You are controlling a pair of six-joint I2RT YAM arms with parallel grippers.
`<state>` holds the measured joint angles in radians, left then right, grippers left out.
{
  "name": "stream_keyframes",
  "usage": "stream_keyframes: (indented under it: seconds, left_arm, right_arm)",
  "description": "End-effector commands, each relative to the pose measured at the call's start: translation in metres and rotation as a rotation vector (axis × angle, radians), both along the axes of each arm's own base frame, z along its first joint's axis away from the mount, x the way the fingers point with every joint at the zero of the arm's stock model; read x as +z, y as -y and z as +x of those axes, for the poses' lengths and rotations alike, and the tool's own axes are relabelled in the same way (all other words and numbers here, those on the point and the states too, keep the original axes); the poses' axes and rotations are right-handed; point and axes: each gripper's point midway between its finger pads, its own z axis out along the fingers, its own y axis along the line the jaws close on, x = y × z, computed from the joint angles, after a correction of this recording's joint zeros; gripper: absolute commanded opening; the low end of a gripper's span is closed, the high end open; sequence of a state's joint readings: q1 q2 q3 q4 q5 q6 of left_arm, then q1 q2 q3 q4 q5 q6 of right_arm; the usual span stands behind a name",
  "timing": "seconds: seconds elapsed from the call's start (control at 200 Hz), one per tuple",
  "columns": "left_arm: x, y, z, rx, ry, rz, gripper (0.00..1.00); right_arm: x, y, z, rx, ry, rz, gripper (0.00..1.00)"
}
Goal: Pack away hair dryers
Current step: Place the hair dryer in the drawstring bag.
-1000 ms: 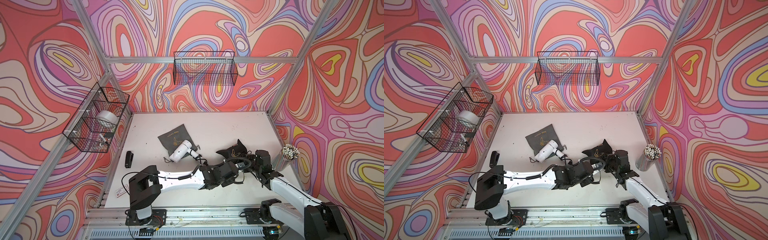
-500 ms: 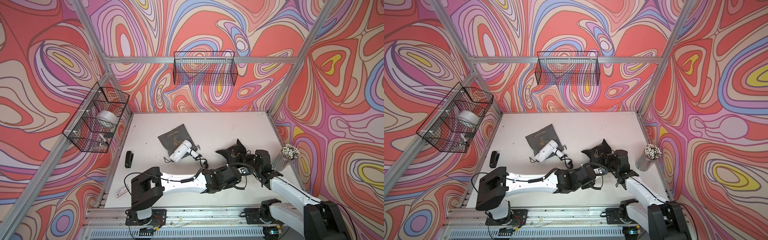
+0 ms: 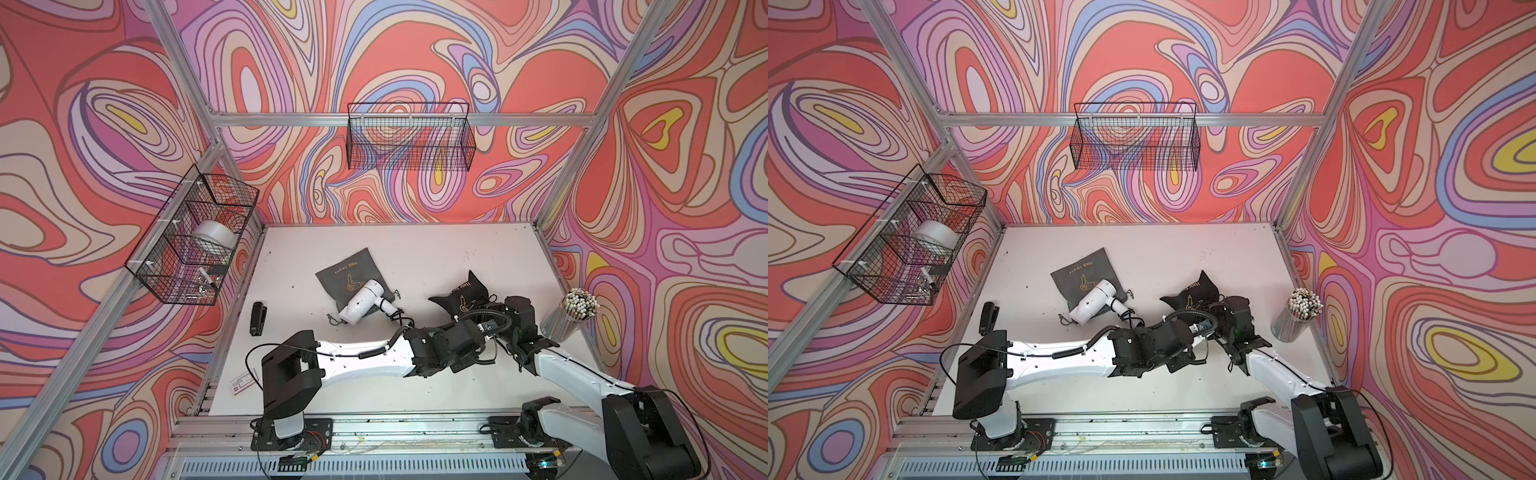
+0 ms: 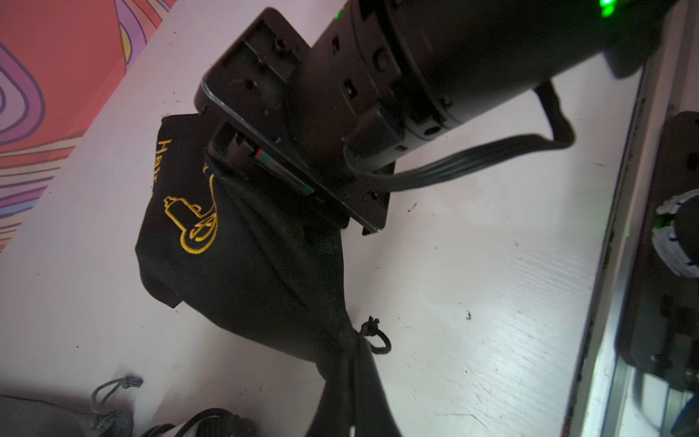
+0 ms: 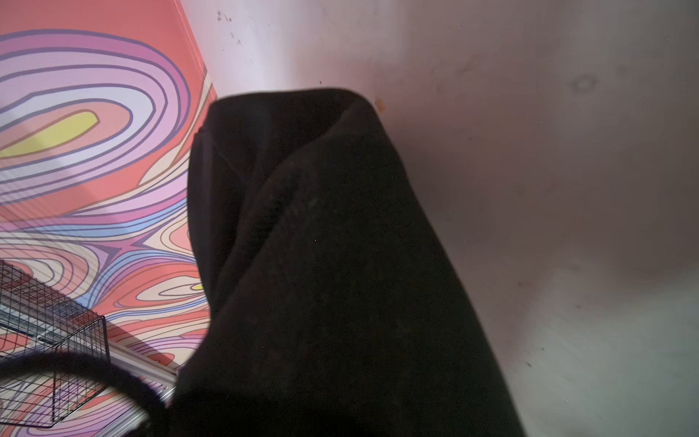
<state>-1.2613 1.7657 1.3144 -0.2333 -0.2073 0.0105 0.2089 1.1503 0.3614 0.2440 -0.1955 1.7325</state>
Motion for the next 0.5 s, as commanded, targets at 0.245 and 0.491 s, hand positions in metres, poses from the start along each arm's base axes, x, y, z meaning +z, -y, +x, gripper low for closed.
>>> stream_keyframes:
  seconds: [0.245,0.491]
  left_arm:
    - [0.014,0.001,-0.022,-0.057,-0.197,-0.118,0.0]
    - [0.02,-0.006,0.005,0.026,-0.192,-0.134,0.0]
  right_arm:
    - [0.042,0.011,0.035,-0.101,0.158,-0.005,0.0]
    - [0.027,-0.002,0.027,0.034,0.079,-0.094,0.12]
